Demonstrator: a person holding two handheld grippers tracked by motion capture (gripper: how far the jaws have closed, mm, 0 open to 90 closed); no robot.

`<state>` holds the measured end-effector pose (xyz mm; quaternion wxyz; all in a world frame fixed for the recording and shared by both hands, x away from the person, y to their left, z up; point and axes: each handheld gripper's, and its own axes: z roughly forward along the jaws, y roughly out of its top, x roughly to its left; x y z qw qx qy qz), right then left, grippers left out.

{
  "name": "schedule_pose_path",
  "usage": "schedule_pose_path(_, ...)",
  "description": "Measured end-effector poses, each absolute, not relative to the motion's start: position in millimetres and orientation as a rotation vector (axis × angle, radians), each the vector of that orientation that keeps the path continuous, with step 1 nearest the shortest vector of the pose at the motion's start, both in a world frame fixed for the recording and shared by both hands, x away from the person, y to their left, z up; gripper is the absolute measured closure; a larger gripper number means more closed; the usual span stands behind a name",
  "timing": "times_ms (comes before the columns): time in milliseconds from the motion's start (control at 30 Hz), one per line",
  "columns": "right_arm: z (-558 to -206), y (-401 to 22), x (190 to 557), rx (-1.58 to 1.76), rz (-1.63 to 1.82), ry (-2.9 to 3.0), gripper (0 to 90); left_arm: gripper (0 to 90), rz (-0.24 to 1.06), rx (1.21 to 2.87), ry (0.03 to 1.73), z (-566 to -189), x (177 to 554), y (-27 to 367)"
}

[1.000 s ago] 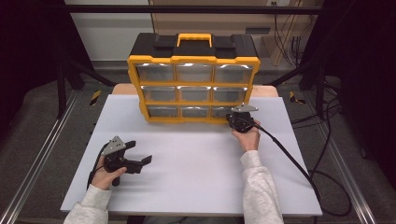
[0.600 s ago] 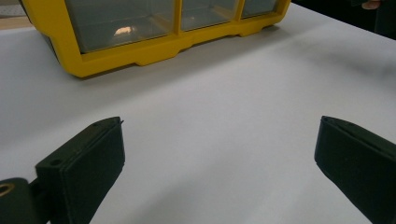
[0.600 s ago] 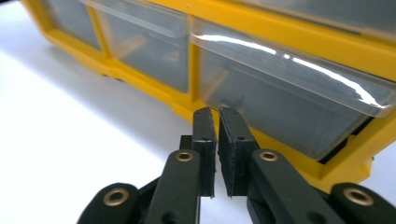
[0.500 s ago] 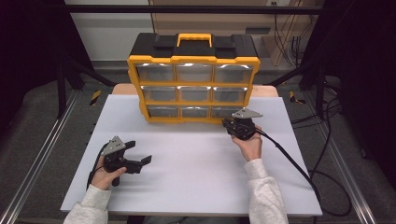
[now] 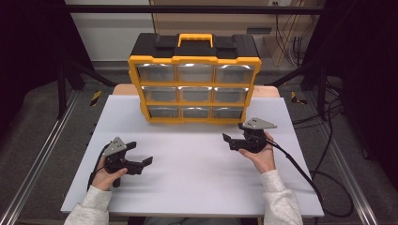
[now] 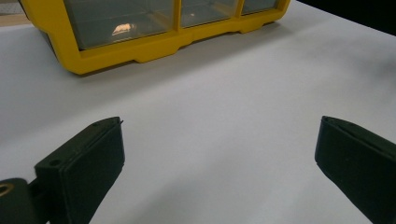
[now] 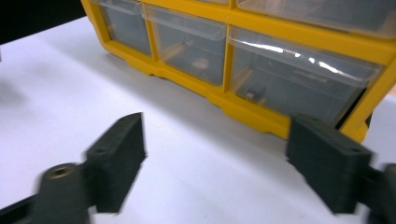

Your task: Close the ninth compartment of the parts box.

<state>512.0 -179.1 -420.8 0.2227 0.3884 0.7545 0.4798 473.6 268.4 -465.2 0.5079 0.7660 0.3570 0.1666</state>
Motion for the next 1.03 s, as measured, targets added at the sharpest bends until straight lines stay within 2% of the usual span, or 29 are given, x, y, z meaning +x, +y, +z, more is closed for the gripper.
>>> schedule_pose_path(100, -420.3, -182.7, 504.7, 1.092, 1.341, 2.089, 7.3, 0.9, 0.4, 1.853, 0.861, -465.5, 473.6, 268.1)
schedule_pose_path(333, -426.6, -197.6, 489.6, 1.099, 1.402, 2.092, 1.3, 0.9, 0.399, 1.849, 0.861, -465.5, 473.4, 268.2)
schedule_pose_path(767, -455.6, -228.8, 474.3, 1.088, 1.375, 2.137, 0.7, 0.9, 0.388, 1.854, 0.855, -465.8, 472.8, 266.7)
schedule_pose_path(1033, -460.5, -235.8, 469.6, 1.084, 1.366, 2.148, 0.8, 0.8, 0.381, 1.851, 0.855, -465.3, 472.3, 267.5)
